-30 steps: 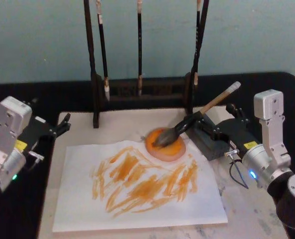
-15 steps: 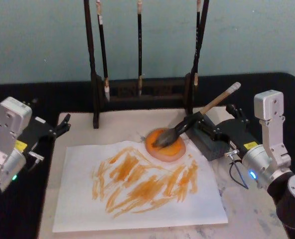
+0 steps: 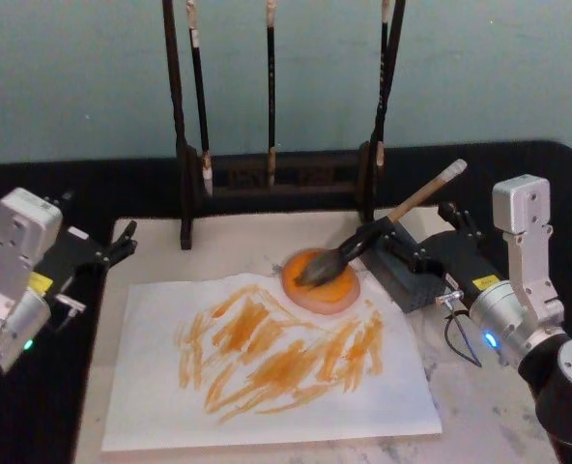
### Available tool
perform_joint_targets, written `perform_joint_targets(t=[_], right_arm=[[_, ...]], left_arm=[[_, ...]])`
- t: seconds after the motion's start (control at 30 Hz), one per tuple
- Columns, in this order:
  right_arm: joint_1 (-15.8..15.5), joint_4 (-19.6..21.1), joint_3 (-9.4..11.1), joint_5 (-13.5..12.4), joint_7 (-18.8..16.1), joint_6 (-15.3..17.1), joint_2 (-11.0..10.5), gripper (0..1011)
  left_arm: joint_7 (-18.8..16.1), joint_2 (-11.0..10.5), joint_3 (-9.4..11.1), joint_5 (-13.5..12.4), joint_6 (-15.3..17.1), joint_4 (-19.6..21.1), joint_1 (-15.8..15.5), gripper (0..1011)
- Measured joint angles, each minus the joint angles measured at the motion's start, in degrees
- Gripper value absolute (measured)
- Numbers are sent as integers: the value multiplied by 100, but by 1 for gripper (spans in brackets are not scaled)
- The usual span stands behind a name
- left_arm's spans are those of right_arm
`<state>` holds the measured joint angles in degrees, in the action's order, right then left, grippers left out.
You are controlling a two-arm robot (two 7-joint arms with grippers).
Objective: Pick up the brush from the inkstone, write on the paper, then place the brush back to its original position.
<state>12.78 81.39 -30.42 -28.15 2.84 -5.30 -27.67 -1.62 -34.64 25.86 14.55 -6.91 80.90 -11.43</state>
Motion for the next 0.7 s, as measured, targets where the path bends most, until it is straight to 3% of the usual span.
perform_joint_targets(t=[0.7], right_arm=[[0,0,0,0,1,0,0,1000]], left_arm=[[0,0,0,0,0,0,0,1001]])
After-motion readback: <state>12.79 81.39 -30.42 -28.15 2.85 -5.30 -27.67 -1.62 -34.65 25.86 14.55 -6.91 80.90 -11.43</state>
